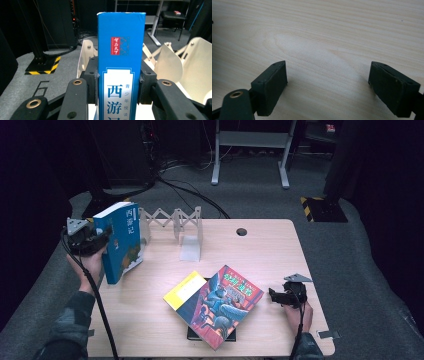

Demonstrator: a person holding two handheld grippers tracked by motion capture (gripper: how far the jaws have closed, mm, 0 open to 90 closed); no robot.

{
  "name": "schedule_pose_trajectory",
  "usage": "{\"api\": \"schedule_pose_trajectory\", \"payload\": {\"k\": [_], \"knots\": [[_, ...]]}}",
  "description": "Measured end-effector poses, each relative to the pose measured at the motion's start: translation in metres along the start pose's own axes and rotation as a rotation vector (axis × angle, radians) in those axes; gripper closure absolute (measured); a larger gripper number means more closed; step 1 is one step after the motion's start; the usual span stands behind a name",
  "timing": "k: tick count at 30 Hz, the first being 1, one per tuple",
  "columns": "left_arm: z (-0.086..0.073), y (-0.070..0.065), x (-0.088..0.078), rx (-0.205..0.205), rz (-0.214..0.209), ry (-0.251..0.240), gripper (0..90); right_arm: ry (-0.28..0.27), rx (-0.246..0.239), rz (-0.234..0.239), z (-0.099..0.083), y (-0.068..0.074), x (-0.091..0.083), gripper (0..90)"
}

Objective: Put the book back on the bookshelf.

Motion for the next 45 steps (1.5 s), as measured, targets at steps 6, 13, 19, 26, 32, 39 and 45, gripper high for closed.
{"api": "schedule_pose_trajectory", "payload": {"k": [6, 13, 19, 26, 32, 39, 45], "knots": [[-0.015, -0.001, -0.021, 0.013, -0.022, 0.014, 61.1, 0.000, -0.004, -0.003, 0.000, 0.000, 0.000, 14.6], [-0.030, 0.000, -0.038, 0.018, -0.033, 0.025, 61.0, -0.001, 0.001, -0.001, 0.000, 0.000, 0.000, 14.6], [-0.042, 0.001, -0.050, 0.017, -0.049, 0.051, 60.8, -0.001, 0.001, -0.001, 0.000, 0.000, 0.000, 14.6], [-0.060, 0.000, -0.065, 0.043, -0.057, 0.080, 60.5, 0.001, 0.001, -0.001, 0.000, 0.000, 0.000, 14.6], [-0.055, 0.000, -0.063, 0.050, -0.115, 0.109, 58.3, -0.002, -0.001, 0.000, 0.000, 0.000, 0.000, 14.7], [-0.035, 0.003, -0.055, 0.056, -0.148, 0.145, 46.2, -0.002, 0.001, -0.004, 0.000, 0.000, 0.000, 14.7], [-0.018, 0.001, -0.038, 0.088, -0.172, 0.208, 37.0, -0.001, -0.006, -0.005, 0.000, 0.000, 0.000, 14.6]]}}
Point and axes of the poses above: each handheld gripper's, and its own axes: x roughly forward along the jaws, z roughly out of its top, y roughly to its left, the point moved 4 cm from there along x, roughly forward along the jaws, and after that the axes turned 7 degrees about x, right-handed, at the moved point
